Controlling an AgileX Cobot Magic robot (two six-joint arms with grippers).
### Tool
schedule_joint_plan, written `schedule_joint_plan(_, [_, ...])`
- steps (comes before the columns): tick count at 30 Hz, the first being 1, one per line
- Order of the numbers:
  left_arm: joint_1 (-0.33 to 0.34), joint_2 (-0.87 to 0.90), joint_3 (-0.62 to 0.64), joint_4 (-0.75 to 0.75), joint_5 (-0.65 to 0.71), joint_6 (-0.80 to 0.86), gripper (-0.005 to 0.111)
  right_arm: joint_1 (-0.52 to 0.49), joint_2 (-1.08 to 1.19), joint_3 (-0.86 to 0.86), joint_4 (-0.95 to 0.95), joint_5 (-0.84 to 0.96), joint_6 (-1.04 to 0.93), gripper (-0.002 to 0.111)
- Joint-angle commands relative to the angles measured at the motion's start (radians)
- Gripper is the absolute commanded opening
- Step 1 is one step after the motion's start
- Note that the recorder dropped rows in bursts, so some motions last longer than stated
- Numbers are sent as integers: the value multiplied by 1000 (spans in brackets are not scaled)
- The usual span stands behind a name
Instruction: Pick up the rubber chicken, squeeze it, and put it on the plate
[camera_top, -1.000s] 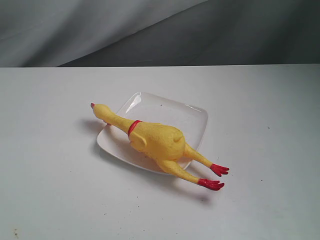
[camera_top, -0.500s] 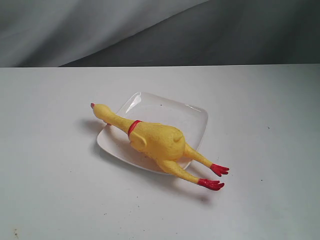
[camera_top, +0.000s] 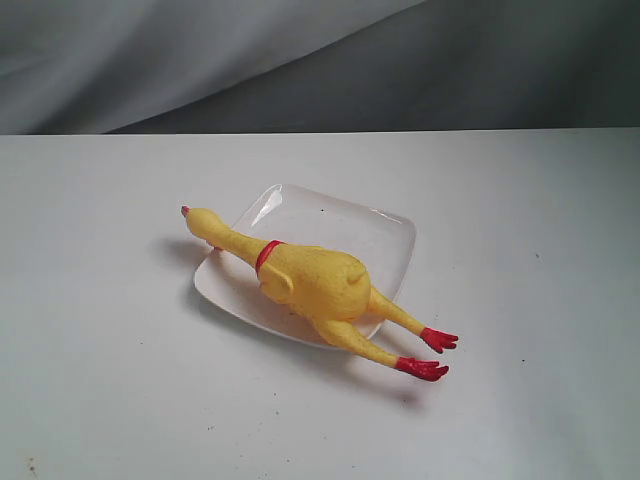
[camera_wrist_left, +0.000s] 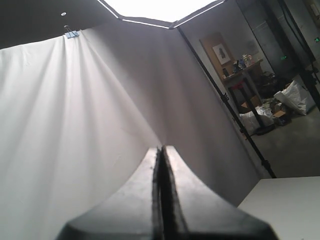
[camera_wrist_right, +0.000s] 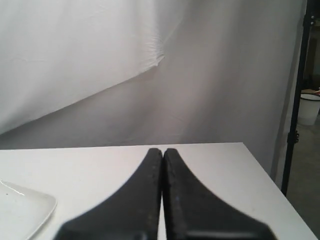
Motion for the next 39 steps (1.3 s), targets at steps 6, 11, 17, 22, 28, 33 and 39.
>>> schedule_joint_plan(6, [-4, -4, 3, -4, 8, -8, 0, -6, -92, 159, -16, -73, -53, 0])
schedule_joint_plan(11, [-4, -4, 1, -4, 8, -6, 0, -6, -108, 199, -12, -29, -22, 0])
schedule_joint_plan(17, [-4, -4, 1, -4, 8, -6, 0, -6, -108, 199, -35, 68, -28, 0])
schedule_joint_plan(22, [-4, -4, 1, -4, 8, -6, 0, -6, -108, 199, -34, 148, -28, 0])
schedule_joint_plan(28, [-4, -4, 1, -4, 8, -6, 0, -6, -108, 199, -34, 148, -28, 0])
schedule_joint_plan(33, [-4, -4, 1, -4, 8, -6, 0, -6, -108, 199, -34, 148, -28, 0])
schedule_joint_plan(39, [-4, -4, 1, -4, 8, -6, 0, -6, -108, 199, -34, 148, -28, 0])
